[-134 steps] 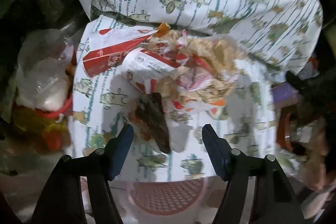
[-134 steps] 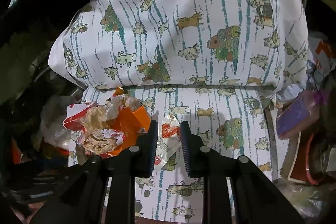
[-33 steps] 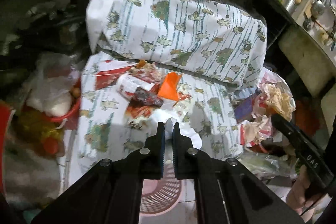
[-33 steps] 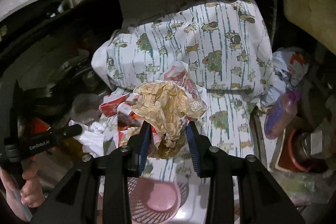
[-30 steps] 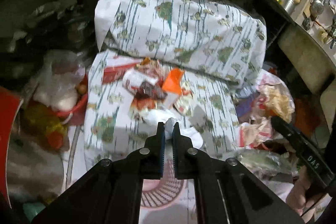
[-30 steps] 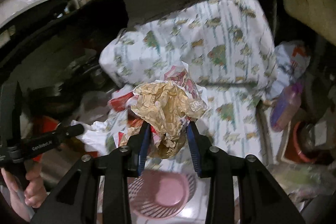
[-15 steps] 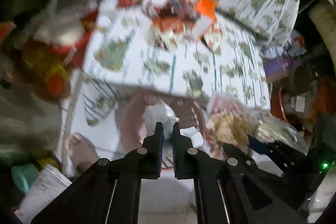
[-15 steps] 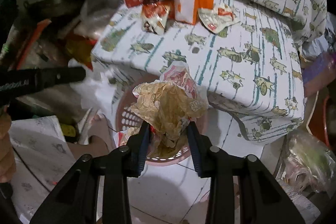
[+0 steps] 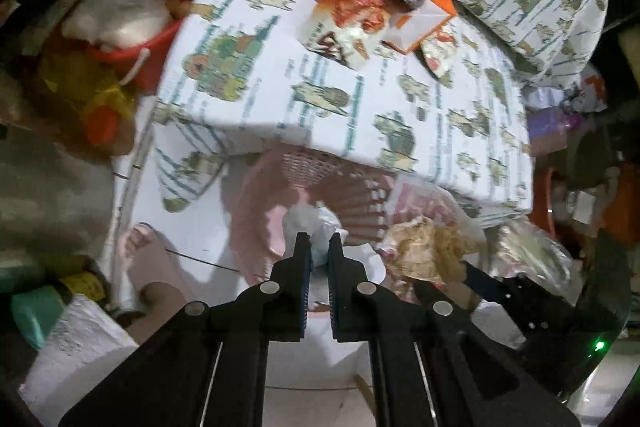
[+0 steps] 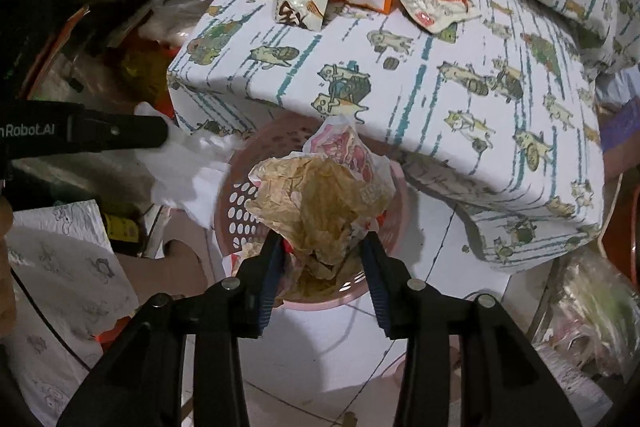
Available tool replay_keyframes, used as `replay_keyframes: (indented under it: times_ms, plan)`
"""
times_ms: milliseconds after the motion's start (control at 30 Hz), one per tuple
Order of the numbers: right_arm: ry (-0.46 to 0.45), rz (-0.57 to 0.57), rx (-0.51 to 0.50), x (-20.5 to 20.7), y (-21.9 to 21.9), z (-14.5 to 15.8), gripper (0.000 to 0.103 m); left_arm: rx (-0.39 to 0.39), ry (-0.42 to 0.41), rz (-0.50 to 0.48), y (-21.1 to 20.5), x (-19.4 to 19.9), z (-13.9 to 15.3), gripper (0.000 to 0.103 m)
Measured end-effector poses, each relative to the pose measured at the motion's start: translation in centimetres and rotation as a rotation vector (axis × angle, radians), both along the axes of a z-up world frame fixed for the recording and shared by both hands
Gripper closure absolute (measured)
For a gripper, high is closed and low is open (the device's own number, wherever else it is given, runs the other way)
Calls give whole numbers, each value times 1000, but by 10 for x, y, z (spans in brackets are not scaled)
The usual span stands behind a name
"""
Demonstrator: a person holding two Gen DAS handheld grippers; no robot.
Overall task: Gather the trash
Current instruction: 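Carry the tan wrapper over the pink basket and open the right tool, then move both tools back to the stool and close the left tool on the dark snack bag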
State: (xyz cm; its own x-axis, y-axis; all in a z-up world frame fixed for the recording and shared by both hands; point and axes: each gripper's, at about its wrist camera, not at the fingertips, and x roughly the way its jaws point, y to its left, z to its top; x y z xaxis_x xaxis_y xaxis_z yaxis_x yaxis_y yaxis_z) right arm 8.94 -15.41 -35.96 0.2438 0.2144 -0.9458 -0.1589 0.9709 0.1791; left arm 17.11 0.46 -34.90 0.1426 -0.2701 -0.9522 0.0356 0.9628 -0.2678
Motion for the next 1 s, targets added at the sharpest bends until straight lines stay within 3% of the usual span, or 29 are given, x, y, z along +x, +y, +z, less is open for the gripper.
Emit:
replay_keyframes:
  times_ms: [100, 167, 233, 333, 467, 567, 767, 1000]
  plan:
    - [-2, -14, 34, 1, -3, 3, 57, -21, 9, 22, 8, 2, 2, 91]
    - [-16, -27, 56, 1, -6, 9, 55, -31, 7, 31, 11, 4, 5, 81]
    - [-31, -35, 83, 0, -9, 13, 51, -24, -12, 36, 13, 4, 10, 65]
    - [-45, -57, 98, 1, -11, 17, 50, 15, -61, 28, 13, 3, 21, 50]
    - [-49, -66, 81, 4, -10, 18, 50, 54, -105, 13, 16, -1, 32, 45]
    - [-57, -88, 77, 5, -14, 19, 48, 65, -123, 17, 20, -3, 38, 34]
    - [-92, -134, 45, 8, -24, 24, 46, 113, -172, 13, 28, -6, 48, 31]
    - [-131, -177, 33, 10, -33, 34, 45, 106, -199, 0, 27, -9, 56, 19]
